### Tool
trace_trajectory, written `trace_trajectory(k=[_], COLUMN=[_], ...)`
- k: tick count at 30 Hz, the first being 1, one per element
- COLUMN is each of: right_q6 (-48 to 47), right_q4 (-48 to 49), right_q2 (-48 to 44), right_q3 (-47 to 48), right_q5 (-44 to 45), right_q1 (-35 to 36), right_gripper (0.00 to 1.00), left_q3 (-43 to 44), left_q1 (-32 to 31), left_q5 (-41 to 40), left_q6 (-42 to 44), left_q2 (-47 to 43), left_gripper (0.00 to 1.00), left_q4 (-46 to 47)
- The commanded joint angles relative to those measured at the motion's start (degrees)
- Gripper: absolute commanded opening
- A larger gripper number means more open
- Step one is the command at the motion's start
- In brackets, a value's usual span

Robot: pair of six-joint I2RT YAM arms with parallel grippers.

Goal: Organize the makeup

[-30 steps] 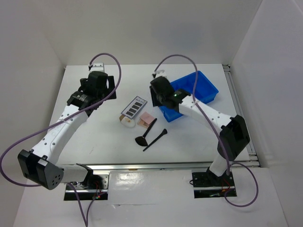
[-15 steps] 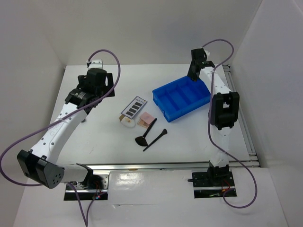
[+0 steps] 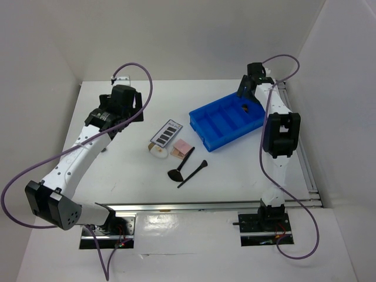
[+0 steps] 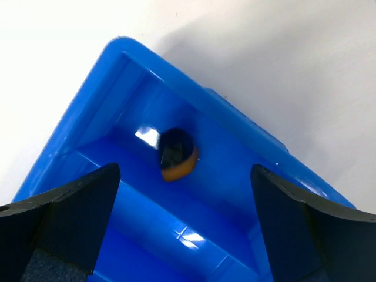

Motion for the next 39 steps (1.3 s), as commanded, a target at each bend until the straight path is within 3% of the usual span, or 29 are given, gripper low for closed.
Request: trace_trajectory(k=[1,5,6,10,13,17,20,26,33,39], right_q6=[1.06,0.02,0.01,-0.52,-0.51,-0.51,-2.61,-15.61,-17.92,-18.96], right_q4=[0.23,2.94,3.74,6.64,8.14,6.22,5.59,7.26,10.51,13.93], right_q2=[-1.47,-9.53,-11.66,-21.95,-27.32,-26.98,-24.18,-18.46,-13.09,-11.95], right_q3=[4.26,0.15,-1.26,-11.45,-20.68,-26.40,-27.63,-28.17,-27.55,-29.13], right_q5=[1.55,1.03,1.03,-0.12,-0.91,-2.30,-3.01,-8.99,-7.06,-12.24], right_q1=[-0.24,2.65,3.88,14.15,24.05,34.90,40.35,43.00,41.68,39.84], right_gripper=[1.00,0.91,0.80,0.55,0.55,0.82,0.93,1.00,1.00,0.99], left_q3=[2.32,2.32,2.32,2.32,1.71,0.48,-0.05,-2.94,-5.41,-5.41], left_q1=[-0.26,-0.26,-0.26,-0.26,-0.26,-0.26,-0.26,-0.26,-0.26,-0.26], left_q5=[0.10,0.63,1.24,1.77,0.64,-2.52,-4.99,-7.98,-7.98,-8.60], left_q6=[0.98,0.45,0.45,-0.78,-2.01,-3.76,-5.43,-6.23,-5.09,-4.47], left_q2=[0.11,-1.29,-1.29,-2.52,-3.22,-4.54,-5.95,-11.04,-14.13,-13.08], left_gripper=[1.00,1.00,1.00,1.00,1.00,1.00,1.00,1.00,1.00,1.00], left_q4=[-0.50,-0.50,-0.50,0.12,0.73,1.35,1.35,2.93,5.13,3.72])
